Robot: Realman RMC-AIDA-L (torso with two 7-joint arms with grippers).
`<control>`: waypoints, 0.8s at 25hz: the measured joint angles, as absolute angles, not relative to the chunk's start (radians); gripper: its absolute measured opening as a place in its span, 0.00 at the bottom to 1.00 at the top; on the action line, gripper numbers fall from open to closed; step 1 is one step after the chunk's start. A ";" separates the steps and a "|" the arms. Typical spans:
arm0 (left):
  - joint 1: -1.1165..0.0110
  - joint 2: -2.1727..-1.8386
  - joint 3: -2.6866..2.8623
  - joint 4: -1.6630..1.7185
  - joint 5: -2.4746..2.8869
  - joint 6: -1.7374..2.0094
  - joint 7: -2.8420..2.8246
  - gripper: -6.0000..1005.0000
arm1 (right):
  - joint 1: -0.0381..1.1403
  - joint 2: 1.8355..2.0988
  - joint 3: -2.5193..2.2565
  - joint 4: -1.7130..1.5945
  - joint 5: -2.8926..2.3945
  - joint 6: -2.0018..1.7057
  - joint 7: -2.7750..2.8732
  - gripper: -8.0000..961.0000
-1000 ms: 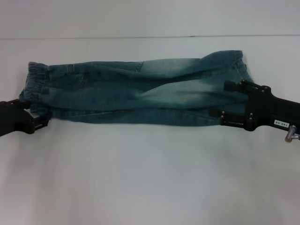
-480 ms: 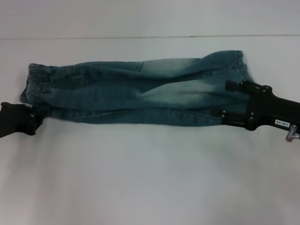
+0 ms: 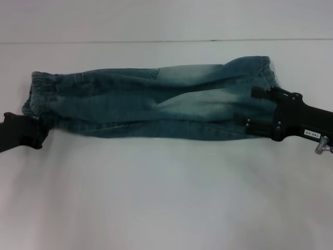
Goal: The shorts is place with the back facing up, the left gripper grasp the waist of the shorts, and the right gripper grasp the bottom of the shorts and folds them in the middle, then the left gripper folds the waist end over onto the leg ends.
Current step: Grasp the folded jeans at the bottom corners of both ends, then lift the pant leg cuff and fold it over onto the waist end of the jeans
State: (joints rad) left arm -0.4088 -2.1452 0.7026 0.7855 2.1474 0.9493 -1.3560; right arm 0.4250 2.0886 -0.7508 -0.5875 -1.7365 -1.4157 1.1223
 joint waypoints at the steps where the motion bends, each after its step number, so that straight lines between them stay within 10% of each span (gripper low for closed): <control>1: -0.412 -2.146 0.701 0.797 2.145 0.952 -1.365 0.16 | 0.429 2.091 -0.750 -0.579 -1.718 -1.393 1.119 0.98; 12: -0.461 -2.152 0.733 0.924 2.152 0.929 -1.534 0.09 | 0.546 2.099 -0.759 -0.337 -1.498 -1.187 0.859 0.92; 20: -0.522 -2.160 0.752 0.961 2.190 0.929 -1.592 0.09 | 0.722 2.111 -0.751 -0.049 -1.235 -0.981 0.469 0.62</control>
State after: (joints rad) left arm -0.5218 -2.1599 0.7518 0.9609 2.1897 0.9287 -1.5916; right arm 0.7220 2.1113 -0.7507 -0.0491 -1.2350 -0.9806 0.4695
